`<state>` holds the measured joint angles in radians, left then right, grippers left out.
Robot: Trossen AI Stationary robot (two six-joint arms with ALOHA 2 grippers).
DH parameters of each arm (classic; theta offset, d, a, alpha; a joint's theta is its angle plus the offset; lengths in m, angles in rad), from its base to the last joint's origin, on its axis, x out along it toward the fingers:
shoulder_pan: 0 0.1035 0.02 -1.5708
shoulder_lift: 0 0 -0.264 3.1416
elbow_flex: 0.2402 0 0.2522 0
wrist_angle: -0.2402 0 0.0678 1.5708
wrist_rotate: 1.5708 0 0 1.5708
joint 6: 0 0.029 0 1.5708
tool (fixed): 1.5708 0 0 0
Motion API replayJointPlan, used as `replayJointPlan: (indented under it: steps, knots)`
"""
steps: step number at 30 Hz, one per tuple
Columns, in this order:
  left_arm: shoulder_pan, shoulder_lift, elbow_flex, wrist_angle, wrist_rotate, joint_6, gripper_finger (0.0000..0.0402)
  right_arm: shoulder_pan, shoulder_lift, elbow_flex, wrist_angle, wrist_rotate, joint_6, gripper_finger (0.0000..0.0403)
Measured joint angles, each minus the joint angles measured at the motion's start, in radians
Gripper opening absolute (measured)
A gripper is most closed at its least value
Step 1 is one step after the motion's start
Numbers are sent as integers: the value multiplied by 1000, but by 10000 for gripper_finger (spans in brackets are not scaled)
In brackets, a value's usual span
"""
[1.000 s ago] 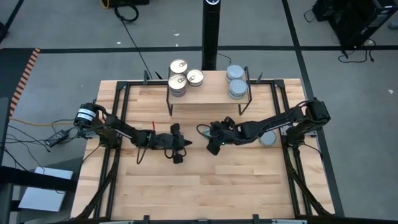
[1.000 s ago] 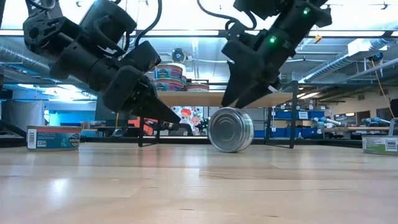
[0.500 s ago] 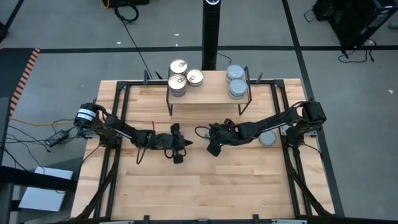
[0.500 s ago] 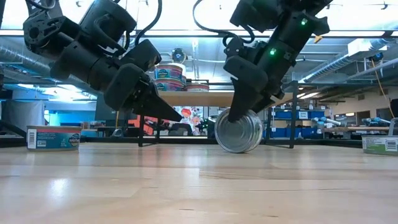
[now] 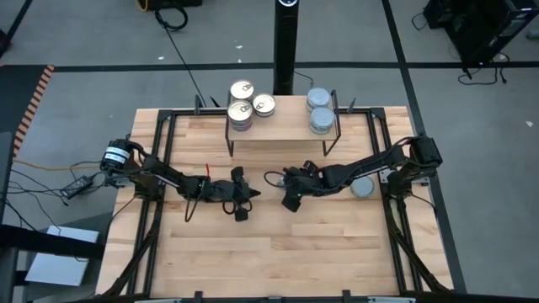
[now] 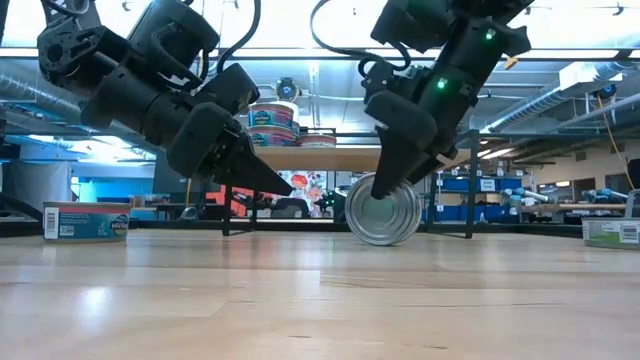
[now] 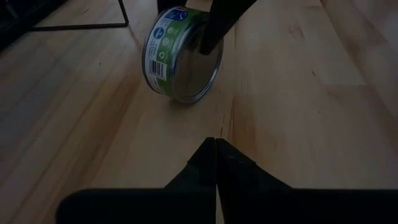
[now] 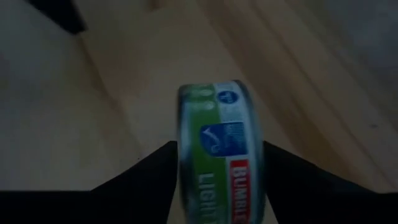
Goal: Stack canned seafood by type on shelf
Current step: Put the green tuna can on the shelf
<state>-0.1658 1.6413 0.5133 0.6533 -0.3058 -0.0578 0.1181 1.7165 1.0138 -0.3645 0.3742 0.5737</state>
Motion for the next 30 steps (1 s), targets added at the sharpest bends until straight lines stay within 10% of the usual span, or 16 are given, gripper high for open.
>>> replayJointPlan:
  steps: [11,30]
  knots:
    - [0,0,0,0,1,0,2,-7,-45,0,-44,-59,-46,245]
    - [0,0,1,0,2,2,2,-16,-45,1,-57,-110,-63,153]
